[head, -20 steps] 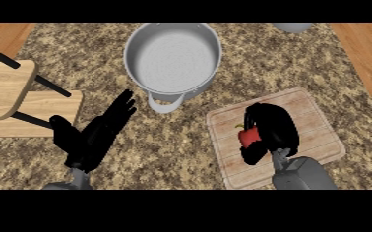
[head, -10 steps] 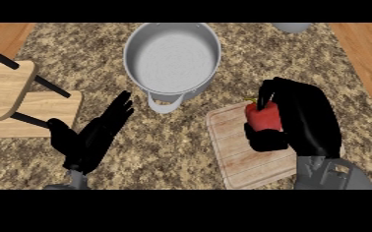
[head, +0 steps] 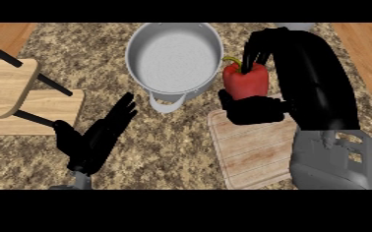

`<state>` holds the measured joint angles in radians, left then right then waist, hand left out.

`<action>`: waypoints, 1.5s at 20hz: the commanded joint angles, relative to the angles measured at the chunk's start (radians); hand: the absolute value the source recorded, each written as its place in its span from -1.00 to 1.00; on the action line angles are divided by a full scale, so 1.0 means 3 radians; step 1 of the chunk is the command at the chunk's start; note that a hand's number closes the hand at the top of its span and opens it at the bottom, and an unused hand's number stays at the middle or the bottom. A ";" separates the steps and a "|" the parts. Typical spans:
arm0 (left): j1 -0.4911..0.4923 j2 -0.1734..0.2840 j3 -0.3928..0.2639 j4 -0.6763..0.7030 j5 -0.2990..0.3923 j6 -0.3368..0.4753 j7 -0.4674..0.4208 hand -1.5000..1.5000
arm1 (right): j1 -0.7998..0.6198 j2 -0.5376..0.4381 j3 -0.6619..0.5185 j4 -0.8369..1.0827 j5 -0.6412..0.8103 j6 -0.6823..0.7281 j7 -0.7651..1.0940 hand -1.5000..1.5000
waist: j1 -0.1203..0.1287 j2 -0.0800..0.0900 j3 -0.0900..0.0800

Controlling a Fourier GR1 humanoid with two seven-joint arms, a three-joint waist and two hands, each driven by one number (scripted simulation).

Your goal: Pick the bell pepper from the cutting board and place it in the pot

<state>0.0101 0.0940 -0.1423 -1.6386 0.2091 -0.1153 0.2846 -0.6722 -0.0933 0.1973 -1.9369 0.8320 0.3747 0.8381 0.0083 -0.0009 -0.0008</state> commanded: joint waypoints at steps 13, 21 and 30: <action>-0.0135 0.0074 0.0127 -0.0016 0.0044 -0.0114 0.0089 0.00 | -0.1564 0.0218 -0.0655 0.2666 -0.0047 -0.0835 -0.0873 1.00 | 0.0087 0.0039 -0.0001; -0.0203 -0.0022 0.0061 -0.0064 0.0079 -0.0093 0.0239 0.00 | -0.2124 0.0310 -0.0624 0.3988 -0.0095 -0.1507 -0.1321 1.00 | 0.0135 0.0046 -0.0001; -0.0435 -0.0146 -0.0060 0.0162 -0.0075 -0.0061 0.0159 0.00 | -0.2478 0.0311 -0.0616 0.4961 -0.0592 -0.2113 -0.1764 1.00 | 0.0309 0.0117 -0.0004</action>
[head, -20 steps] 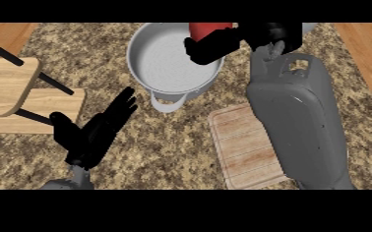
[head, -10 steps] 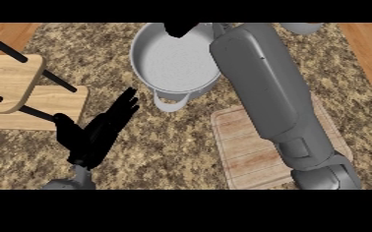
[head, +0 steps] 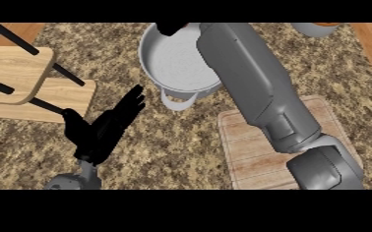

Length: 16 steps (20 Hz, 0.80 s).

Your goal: Pick the bell pepper from the cutting board and place it in the pot

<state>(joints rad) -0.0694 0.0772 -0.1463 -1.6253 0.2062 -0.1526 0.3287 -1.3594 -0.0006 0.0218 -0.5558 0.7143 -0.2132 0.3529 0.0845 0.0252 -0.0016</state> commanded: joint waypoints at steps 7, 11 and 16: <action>-0.0185 -0.0064 -0.0047 0.0181 -0.0057 -0.0034 -0.0072 0.00 | -0.0009 0.0002 -0.0038 0.0781 -0.0531 -0.0522 -0.0380 1.00 | 0.0193 0.0071 -0.0002; -0.0173 -0.0066 -0.0112 0.0012 -0.0039 -0.0032 0.0077 0.00 | 0.0053 0.0002 -0.0412 0.0739 -0.1030 -0.0523 -0.0634 -1.00 | 0.0234 0.0068 0.0009; -0.0277 -0.0112 -0.0134 0.0126 -0.0048 -0.0062 0.0027 0.00 | 0.0006 0.0002 -0.0532 0.0824 -0.1404 -0.0592 -0.0996 -1.00 | 0.0276 0.0078 0.0005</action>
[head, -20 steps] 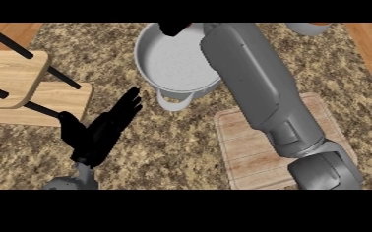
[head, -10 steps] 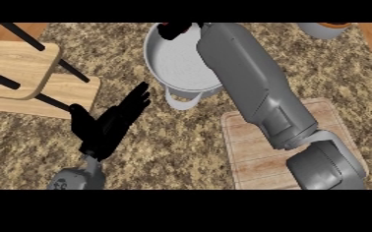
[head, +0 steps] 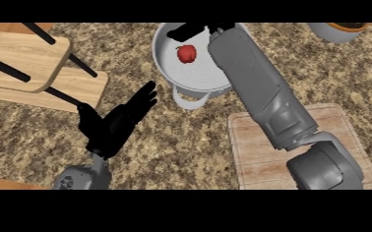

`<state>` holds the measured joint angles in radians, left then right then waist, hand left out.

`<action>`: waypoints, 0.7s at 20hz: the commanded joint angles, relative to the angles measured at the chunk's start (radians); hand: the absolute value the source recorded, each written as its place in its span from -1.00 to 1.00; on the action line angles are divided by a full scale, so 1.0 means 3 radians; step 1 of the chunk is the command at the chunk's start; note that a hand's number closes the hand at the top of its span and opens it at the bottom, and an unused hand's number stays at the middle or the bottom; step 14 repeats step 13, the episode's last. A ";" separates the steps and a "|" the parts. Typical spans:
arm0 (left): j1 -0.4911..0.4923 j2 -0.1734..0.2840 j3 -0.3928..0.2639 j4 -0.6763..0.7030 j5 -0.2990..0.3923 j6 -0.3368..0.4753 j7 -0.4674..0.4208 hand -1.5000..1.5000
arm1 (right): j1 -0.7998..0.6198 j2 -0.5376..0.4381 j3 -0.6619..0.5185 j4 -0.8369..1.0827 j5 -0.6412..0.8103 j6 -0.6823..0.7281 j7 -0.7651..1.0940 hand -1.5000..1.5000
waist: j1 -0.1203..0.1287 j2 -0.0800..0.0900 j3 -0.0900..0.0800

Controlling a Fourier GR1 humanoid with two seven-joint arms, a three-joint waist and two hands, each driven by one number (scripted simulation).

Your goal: Pick the bell pepper from the cutting board and place it in the pot

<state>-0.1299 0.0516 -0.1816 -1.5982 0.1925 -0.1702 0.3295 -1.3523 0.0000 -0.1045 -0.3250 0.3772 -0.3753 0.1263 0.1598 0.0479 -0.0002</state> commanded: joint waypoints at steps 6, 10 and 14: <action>0.0006 0.0014 -0.0017 -0.0021 -0.0016 -0.0026 0.0000 0.00 | 0.0036 0.0000 -0.0243 0.0139 -0.0497 -0.0335 -0.0729 -1.00 | 0.0015 0.0000 0.0000; 0.0083 0.0061 0.0068 0.0002 0.0014 -0.0025 -0.0018 0.00 | 0.0021 0.0000 -0.0225 0.0290 -0.0481 -0.0701 -0.0820 -1.00 | -0.0068 -0.0027 -0.0003; 0.0042 -0.0004 0.0091 0.0021 0.0041 0.0022 -0.0011 0.00 | -0.0053 0.0000 -0.0303 0.0349 -0.0505 -0.0690 -0.0835 -1.00 | -0.0188 -0.0041 -0.0002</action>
